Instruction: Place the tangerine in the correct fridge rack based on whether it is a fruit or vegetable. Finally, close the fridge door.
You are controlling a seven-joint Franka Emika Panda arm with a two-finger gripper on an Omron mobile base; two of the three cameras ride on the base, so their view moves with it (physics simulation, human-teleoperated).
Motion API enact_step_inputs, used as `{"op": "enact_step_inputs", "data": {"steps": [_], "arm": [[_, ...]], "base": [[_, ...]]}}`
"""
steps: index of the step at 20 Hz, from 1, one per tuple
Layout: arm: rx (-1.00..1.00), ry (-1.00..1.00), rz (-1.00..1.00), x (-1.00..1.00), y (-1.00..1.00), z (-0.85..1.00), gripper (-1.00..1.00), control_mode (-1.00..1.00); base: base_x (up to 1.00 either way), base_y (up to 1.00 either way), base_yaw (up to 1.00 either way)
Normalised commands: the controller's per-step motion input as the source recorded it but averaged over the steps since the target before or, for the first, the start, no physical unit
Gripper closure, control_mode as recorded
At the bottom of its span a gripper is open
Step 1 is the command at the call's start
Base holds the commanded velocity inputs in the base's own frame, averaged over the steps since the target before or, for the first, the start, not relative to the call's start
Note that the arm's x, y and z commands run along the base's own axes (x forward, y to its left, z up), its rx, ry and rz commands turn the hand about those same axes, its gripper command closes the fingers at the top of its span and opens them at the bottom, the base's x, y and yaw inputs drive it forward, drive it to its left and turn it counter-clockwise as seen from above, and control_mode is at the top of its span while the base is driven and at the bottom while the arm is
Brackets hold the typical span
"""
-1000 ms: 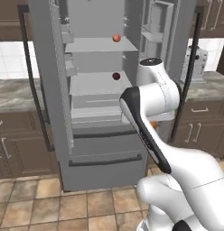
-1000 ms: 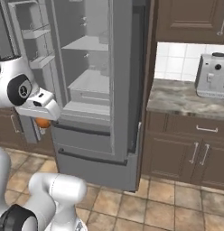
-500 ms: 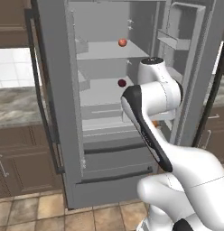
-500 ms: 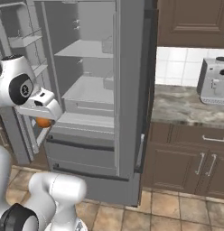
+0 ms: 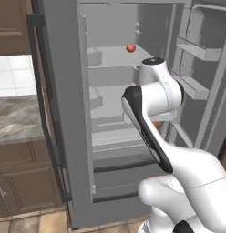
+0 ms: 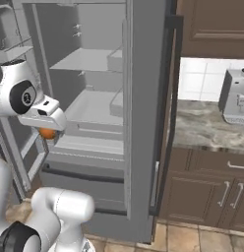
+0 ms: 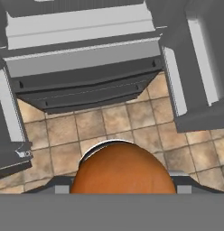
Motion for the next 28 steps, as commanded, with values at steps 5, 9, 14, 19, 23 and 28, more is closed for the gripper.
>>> {"op": "enact_step_inputs", "data": {"steps": [5, 9, 14, 19, 23, 28], "arm": [[0.00, 0.00, 0.00, 0.00, 0.00, 0.00, 1.00, 1.00], [0.00, 0.00, 0.00, 0.00, 0.00, 0.00, 1.00, 1.00], [0.00, 0.00, 0.00, 0.00, 0.00, 0.00, 1.00, 1.00], [0.00, 0.00, 0.00, 0.00, 0.00, 0.00, 1.00, 1.00], [0.00, 0.00, 0.00, 0.00, 0.00, 0.00, 1.00, 1.00], [0.00, 0.00, 0.00, 0.00, 0.00, 0.00, 1.00, 1.00]], "base": [[0.52, 0.00, 0.00], [0.47, 0.00, -0.03], [0.49, 0.00, -0.07], [0.54, 0.02, -0.03], [0.56, 0.08, 0.00], [0.58, 0.16, 0.10]]}}
